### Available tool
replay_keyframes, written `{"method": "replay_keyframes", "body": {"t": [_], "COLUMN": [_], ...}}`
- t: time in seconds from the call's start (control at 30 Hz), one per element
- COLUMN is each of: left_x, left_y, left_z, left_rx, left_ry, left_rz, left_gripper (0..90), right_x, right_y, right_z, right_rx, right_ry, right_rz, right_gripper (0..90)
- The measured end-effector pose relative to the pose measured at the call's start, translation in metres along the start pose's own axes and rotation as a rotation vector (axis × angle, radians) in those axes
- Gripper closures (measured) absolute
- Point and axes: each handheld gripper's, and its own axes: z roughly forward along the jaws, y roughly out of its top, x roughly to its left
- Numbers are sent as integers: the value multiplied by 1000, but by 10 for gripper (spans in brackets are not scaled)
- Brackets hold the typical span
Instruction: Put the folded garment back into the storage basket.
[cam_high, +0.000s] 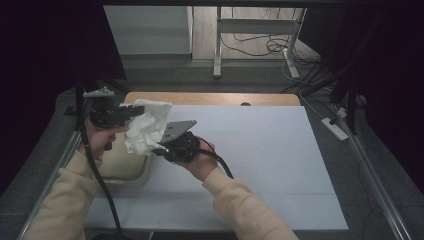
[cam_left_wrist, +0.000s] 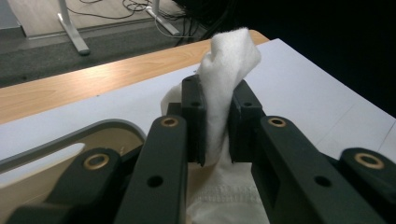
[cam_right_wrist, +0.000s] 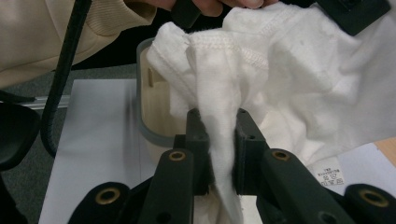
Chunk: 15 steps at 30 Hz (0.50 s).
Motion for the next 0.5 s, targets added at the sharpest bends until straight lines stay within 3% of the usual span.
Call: {"method": "replay_keyframes", "body": {"t": [0.5], "left_x": [19], "left_y": [4], "left_z": [-28], "left_rx": [-40], "left_ry": [25], "left_rz": [-11], "left_gripper": [787], "right_x": [1], "right_y": [27], "right_z": [23], "right_rx": [-11], "right_ry": [16], "right_rz": [-35], "right_gripper": [791]}}
